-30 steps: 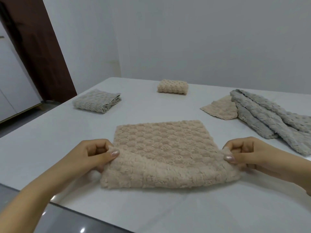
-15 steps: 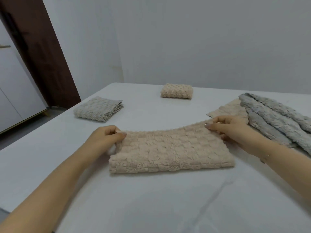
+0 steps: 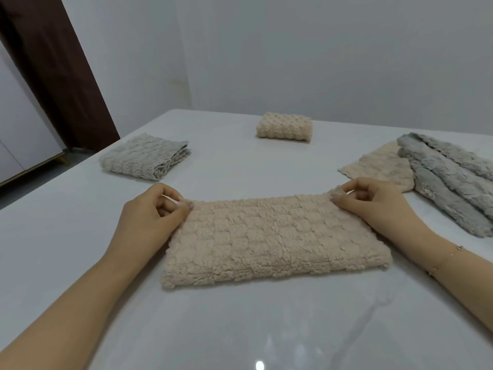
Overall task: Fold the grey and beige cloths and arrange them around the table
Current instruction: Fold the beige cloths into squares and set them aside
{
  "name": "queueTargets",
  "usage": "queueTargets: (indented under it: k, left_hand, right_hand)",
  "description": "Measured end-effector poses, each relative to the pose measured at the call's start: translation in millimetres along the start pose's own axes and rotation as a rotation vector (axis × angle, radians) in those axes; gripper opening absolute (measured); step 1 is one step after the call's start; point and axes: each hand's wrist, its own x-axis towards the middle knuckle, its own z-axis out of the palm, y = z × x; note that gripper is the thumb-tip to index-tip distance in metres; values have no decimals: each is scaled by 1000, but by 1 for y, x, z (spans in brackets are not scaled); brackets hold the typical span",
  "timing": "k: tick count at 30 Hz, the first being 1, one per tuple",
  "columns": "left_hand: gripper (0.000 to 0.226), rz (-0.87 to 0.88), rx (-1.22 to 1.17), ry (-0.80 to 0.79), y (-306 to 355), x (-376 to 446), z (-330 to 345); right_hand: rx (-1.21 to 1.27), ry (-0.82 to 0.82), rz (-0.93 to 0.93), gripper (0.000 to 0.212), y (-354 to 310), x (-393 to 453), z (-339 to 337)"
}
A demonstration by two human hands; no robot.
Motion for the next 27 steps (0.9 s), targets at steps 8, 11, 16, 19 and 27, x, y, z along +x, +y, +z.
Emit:
queueTargets:
  k: [8,11,16,19,27]
  left_hand:
    - [33,226,289,55,23,-10,1]
    - [50,396,435,-232,57,-18,13]
    - [68,392,665,-516,52,-36,57]
    - [79,389,689,-509,40,-39,61]
    - [79,320,682,-432,36,-30,55]
  right_hand:
    - [-558,82,-397,40,-16,-7,-3]
    - [-663,-124,-540,49,-35,-19,15]
    - [-824,-432,-439,80,-14,-36,42]
    - [-841,-448,-375,79,-9,-35,43]
    - [-861,-397,-332,72,-10,-38,43]
